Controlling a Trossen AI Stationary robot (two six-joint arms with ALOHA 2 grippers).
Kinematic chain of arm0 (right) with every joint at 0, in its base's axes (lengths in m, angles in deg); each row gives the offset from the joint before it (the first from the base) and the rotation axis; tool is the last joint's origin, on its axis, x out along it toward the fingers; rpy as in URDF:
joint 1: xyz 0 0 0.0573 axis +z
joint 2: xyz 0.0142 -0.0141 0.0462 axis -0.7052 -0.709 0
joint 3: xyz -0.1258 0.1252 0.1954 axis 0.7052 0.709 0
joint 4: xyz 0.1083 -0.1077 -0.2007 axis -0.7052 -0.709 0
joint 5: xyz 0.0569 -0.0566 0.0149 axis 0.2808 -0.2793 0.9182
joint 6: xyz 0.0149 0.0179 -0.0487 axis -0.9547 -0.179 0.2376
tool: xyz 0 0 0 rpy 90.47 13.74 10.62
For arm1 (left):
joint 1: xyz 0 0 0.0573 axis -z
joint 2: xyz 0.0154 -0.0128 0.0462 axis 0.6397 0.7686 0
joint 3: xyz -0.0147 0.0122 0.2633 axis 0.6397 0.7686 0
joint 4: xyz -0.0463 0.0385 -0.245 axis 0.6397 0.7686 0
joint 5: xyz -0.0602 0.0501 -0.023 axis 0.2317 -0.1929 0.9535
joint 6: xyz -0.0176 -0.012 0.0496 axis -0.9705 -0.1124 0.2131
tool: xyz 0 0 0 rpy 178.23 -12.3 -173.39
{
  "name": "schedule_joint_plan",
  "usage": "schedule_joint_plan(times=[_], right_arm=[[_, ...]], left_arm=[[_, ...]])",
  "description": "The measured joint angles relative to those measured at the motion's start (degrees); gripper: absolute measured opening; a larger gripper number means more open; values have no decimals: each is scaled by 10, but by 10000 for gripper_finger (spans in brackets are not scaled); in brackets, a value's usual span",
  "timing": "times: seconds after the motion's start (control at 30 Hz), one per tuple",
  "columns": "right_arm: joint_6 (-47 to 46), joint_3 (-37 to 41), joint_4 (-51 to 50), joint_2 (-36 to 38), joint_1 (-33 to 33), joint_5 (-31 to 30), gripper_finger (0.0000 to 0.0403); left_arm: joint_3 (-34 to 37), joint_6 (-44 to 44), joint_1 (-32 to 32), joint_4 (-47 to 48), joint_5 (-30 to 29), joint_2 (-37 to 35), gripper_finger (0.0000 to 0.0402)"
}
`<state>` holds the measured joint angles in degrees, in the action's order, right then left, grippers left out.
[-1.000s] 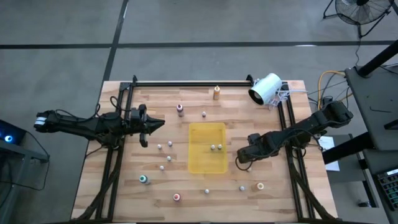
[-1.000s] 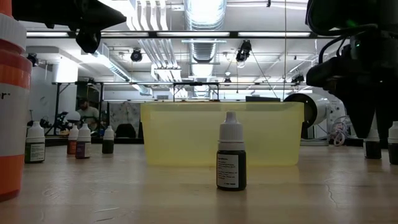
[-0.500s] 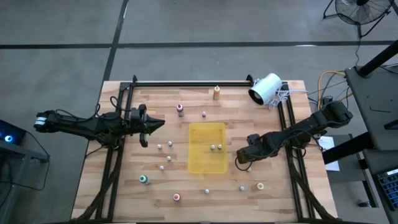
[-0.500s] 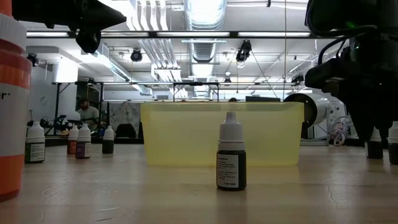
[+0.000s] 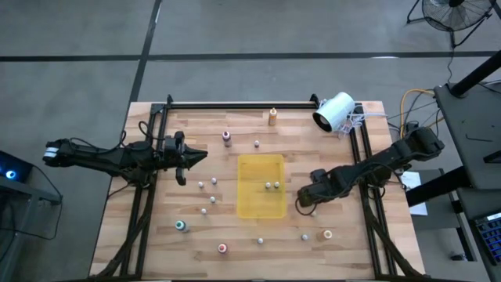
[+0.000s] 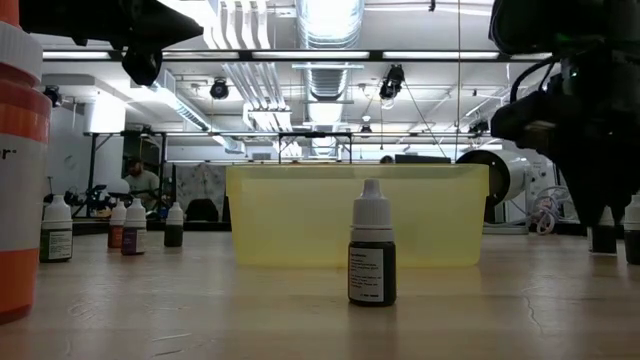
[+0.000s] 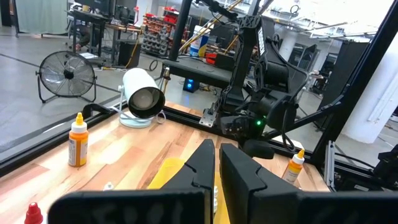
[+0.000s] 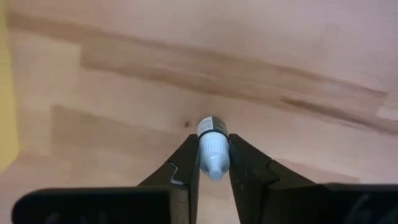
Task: Pick & Place food coloring
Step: Put the right small green food coloring bottle into the yellow bin
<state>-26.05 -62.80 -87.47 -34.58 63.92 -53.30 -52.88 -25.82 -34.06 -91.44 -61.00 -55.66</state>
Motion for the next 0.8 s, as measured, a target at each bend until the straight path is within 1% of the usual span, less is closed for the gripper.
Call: schedule_joint_plan(times=[0.17,0.3,0.6,0.8], right_arm=[[61,-39,-13,2,-6,7,55],[121,-84,-59,1,-19,6,55],[321,-205,-182,-3,-76,6,55],[447,-274,-200,-35,-112,6,54]], left_arm=[[0,0,0,0,0,0,0],[0,0,0,0,0,0,0],[0,0,0,0,0,0,0],[0,0,0,0,0,0,0]])
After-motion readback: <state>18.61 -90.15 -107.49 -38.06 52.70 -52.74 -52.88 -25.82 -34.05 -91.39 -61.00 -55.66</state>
